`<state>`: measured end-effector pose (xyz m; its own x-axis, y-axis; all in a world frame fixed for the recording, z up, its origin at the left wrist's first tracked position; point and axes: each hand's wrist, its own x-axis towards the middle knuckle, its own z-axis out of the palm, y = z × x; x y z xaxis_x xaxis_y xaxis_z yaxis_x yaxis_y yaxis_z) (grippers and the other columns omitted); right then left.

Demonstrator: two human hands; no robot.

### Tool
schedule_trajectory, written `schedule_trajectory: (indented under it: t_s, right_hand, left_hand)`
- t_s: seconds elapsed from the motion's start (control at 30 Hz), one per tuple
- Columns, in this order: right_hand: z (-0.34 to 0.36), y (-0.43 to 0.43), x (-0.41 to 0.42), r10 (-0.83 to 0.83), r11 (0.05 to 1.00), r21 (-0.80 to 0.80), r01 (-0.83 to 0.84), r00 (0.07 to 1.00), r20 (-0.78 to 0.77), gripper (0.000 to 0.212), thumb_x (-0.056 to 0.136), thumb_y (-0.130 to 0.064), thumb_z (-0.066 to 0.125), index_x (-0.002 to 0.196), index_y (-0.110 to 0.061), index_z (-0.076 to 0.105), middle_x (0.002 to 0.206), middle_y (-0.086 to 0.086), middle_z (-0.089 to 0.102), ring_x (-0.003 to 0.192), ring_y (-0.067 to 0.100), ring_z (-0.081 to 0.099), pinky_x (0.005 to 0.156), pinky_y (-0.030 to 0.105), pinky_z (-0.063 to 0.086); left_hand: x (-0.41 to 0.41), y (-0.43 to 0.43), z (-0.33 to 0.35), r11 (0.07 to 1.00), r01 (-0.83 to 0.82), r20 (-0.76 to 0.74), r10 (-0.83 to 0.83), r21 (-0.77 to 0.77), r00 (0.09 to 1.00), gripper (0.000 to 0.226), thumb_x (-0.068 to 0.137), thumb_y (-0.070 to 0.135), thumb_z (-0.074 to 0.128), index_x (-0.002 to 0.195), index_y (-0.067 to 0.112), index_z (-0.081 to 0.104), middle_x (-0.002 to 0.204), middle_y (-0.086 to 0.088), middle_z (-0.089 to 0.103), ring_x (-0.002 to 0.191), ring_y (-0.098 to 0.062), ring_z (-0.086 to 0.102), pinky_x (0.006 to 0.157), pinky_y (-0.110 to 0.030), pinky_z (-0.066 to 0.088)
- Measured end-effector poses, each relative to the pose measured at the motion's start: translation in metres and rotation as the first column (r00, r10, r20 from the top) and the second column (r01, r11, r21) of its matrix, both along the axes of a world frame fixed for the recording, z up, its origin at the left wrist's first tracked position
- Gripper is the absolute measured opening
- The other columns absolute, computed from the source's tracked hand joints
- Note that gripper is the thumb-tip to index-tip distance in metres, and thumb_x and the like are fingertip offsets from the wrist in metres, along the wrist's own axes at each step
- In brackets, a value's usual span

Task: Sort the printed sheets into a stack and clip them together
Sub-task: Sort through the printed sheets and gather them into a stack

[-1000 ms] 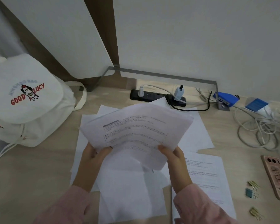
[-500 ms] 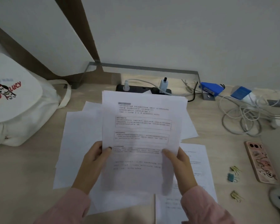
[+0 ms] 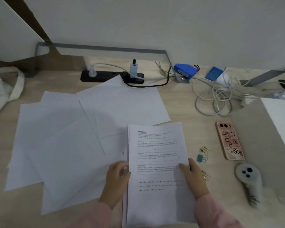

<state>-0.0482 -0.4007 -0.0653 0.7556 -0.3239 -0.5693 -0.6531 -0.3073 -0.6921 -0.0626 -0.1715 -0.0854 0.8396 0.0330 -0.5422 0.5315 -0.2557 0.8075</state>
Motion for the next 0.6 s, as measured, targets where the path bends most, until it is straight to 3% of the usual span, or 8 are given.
schedule_trajectory:
  t_s: [0.1,0.17,0.23,0.3,0.37,0.43,0.6]
  right_hand:
    - [-0.006,-0.002,-0.001,0.036,0.999,-0.034,-0.038,0.998,-0.053,0.034,0.09,-0.011,0.049,0.123,-0.017,0.046,0.102,0.001,0.059,0.097,0.023,0.057,0.082,0.032,0.043]
    - [-0.009,0.0,-0.003,0.056,0.996,-0.061,-0.062,0.994,-0.097,0.046,0.087,-0.006,0.049,0.13,-0.019,0.04,0.109,0.003,0.056,0.099,0.024,0.054,0.085,0.033,0.043]
    - [-0.011,0.002,-0.005,0.075,0.984,-0.155,-0.092,0.991,-0.11,0.051,0.082,-0.005,0.049,0.131,-0.015,0.04,0.119,0.011,0.054,0.101,0.029,0.054,0.09,0.042,0.047]
    - [-0.004,0.005,-0.002,0.073,0.956,-0.277,-0.095,0.993,-0.09,0.056,0.082,-0.005,0.052,0.136,-0.011,0.038,0.129,0.018,0.044,0.114,0.034,0.045,0.102,0.048,0.039]
    - [0.005,0.012,0.004,0.127,0.925,-0.351,-0.143,0.989,-0.07,0.054,0.084,-0.004,0.054,0.136,-0.009,0.039,0.135,0.018,0.037,0.124,0.033,0.036,0.106,0.043,0.031]
    - [0.01,0.024,0.014,0.217,0.917,-0.333,-0.22,0.975,-0.046,0.05,0.086,-0.004,0.054,0.133,-0.01,0.042,0.137,0.016,0.034,0.125,0.031,0.036,0.106,0.039,0.031]
    - [0.003,0.071,0.038,0.5,0.821,-0.324,-0.47,0.866,0.009,0.044,0.087,-0.007,0.054,0.13,-0.013,0.046,0.137,0.01,0.038,0.125,0.025,0.04,0.102,0.024,0.031]
  left_hand:
    - [-0.005,-0.004,0.0,1.0,0.024,-0.046,-0.023,0.02,0.999,0.032,0.083,0.022,0.055,0.115,0.025,0.049,0.124,0.004,0.035,0.126,-0.016,0.037,0.109,-0.031,0.029]
    - [-0.006,-0.002,0.001,0.999,0.0,-0.087,-0.003,-0.036,0.996,0.036,0.091,0.014,0.052,0.127,0.019,0.046,0.129,0.004,0.041,0.122,-0.011,0.041,0.102,-0.025,0.031]
    - [-0.009,0.006,0.002,0.999,-0.006,-0.082,0.002,-0.041,0.997,0.033,0.093,0.015,0.049,0.125,0.023,0.05,0.129,0.004,0.049,0.118,-0.008,0.046,0.095,-0.023,0.034]
    - [-0.01,0.017,0.002,1.0,-0.024,-0.068,0.024,-0.008,0.997,0.028,0.093,0.017,0.05,0.119,0.028,0.052,0.127,0.004,0.053,0.116,-0.008,0.048,0.087,-0.02,0.039]
    - [-0.01,0.03,0.003,0.998,-0.058,-0.036,0.059,0.026,0.998,0.026,0.092,0.015,0.052,0.111,0.033,0.052,0.124,0.004,0.054,0.115,-0.007,0.049,0.084,-0.016,0.037]
    - [-0.006,0.045,0.006,0.994,-0.096,-0.008,0.097,0.057,0.995,0.026,0.091,0.014,0.053,0.107,0.034,0.052,0.123,0.003,0.054,0.117,-0.009,0.048,0.091,-0.02,0.034]
    - [0.036,0.071,0.013,0.978,-0.193,0.022,0.192,0.075,0.981,0.042,0.091,0.014,0.053,0.132,0.017,0.044,0.134,-0.003,0.046,0.119,-0.011,0.044,0.1,-0.027,0.035]
